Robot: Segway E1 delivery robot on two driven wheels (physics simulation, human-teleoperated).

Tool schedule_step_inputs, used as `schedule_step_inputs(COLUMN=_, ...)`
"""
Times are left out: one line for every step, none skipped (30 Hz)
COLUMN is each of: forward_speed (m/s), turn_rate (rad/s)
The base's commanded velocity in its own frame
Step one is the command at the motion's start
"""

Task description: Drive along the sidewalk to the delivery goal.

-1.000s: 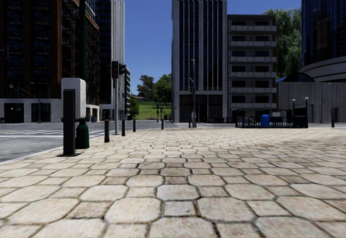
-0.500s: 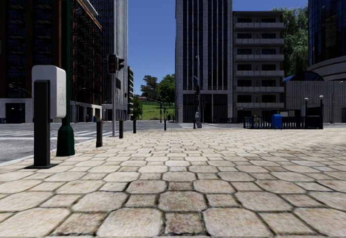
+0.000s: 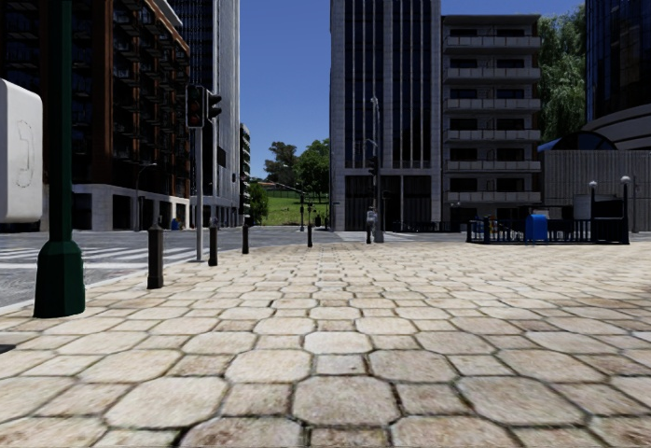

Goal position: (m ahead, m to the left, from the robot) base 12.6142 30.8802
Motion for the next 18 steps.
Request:
schedule_step_inputs(forward_speed=2.00, turn_rate=0.00)
schedule_step_inputs(forward_speed=2.00, turn_rate=0.00)
schedule_step_inputs(forward_speed=2.00, turn_rate=0.00)
schedule_step_inputs(forward_speed=2.00, turn_rate=0.00)
schedule_step_inputs(forward_speed=2.00, turn_rate=0.00)
schedule_step_inputs(forward_speed=2.00, turn_rate=0.00)
schedule_step_inputs(forward_speed=2.00, turn_rate=0.00)
schedule_step_inputs(forward_speed=2.00, turn_rate=0.00)
schedule_step_inputs(forward_speed=2.00, turn_rate=0.00)
schedule_step_inputs(forward_speed=2.00, turn_rate=0.00)
schedule_step_inputs(forward_speed=2.00, turn_rate=0.00)
schedule_step_inputs(forward_speed=2.00, turn_rate=0.00)
schedule_step_inputs(forward_speed=2.00, turn_rate=0.00)
schedule_step_inputs(forward_speed=2.00, turn_rate=0.00)
schedule_step_inputs(forward_speed=2.00, turn_rate=0.00)
schedule_step_inputs(forward_speed=2.00, turn_rate=0.00)
schedule_step_inputs(forward_speed=2.00, turn_rate=0.00)
schedule_step_inputs(forward_speed=2.00, turn_rate=0.00)
